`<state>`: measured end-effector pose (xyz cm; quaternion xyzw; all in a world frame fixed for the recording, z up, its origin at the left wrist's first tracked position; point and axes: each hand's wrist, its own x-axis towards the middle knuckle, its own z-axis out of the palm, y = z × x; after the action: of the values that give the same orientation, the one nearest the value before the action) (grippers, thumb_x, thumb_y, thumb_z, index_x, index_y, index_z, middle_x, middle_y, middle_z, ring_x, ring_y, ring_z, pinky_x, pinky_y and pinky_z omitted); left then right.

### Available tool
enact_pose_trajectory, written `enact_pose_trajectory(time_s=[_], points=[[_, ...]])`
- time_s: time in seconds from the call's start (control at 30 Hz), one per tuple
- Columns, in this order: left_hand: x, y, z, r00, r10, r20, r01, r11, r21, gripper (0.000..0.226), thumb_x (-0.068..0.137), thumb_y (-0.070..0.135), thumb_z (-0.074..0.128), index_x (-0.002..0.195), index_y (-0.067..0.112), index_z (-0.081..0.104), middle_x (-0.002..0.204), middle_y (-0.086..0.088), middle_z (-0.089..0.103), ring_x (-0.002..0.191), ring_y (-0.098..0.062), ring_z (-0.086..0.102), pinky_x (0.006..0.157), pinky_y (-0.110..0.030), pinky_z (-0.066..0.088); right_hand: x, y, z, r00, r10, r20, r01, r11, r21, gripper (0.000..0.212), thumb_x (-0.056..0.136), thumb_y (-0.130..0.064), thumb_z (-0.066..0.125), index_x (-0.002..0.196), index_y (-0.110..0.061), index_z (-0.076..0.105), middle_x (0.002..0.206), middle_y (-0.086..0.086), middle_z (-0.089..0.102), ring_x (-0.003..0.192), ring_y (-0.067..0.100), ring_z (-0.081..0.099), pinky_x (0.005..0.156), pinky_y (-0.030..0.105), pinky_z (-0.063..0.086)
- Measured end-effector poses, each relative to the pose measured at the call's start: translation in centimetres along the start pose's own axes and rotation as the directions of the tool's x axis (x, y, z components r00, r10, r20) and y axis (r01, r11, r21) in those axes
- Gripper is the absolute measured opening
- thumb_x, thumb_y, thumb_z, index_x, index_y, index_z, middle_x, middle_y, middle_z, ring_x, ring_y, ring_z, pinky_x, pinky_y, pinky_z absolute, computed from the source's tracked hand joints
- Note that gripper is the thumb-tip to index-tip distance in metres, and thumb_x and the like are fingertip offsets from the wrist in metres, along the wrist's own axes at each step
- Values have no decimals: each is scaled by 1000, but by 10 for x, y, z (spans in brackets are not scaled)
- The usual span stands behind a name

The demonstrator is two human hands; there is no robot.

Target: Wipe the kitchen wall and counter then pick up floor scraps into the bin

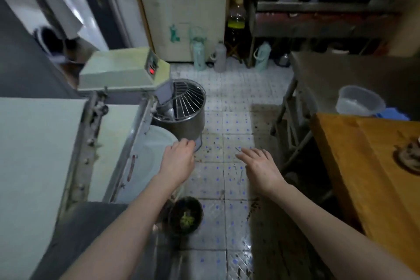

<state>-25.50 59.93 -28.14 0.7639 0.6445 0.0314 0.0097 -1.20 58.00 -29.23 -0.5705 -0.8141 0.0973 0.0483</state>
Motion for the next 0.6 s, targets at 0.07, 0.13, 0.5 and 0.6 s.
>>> enact_pose_trajectory(time_s=[0.07,0.13,0.5,0.6], points=[[8,-22,-24,999,-45,-27,45,999,9,32,90,17,45,121,14,54,121,-8,57,110,-30,53,88,-40,45,24,-20,-16,998,-60,-27,60,998,-2,54,91,-5,41,141,-26,37,153,0,31,140,22,25,114,43,16],[12,-43,-44,994,-98,-53,99,995,27,32,91,15,43,121,13,54,122,-9,57,110,-29,53,88,-40,42,48,-39,-31,988,-135,-73,136,991,1,52,91,-6,41,140,-25,40,149,0,37,138,22,29,112,42,18],[-14,-142,-148,807,-539,-241,575,809,120,31,95,24,41,125,18,50,124,-6,54,113,-28,51,88,-39,40,202,-148,-113,777,-600,-192,605,795,-39,43,88,-13,47,129,-25,52,134,0,54,126,21,44,106,38,25],[-44,-159,-166,716,-637,-286,683,723,100,34,95,17,39,127,17,50,127,-6,54,113,-28,51,89,-39,39,226,-190,-123,676,-702,-226,714,699,-37,43,89,-8,45,128,-25,53,131,0,56,122,22,46,103,38,29]])
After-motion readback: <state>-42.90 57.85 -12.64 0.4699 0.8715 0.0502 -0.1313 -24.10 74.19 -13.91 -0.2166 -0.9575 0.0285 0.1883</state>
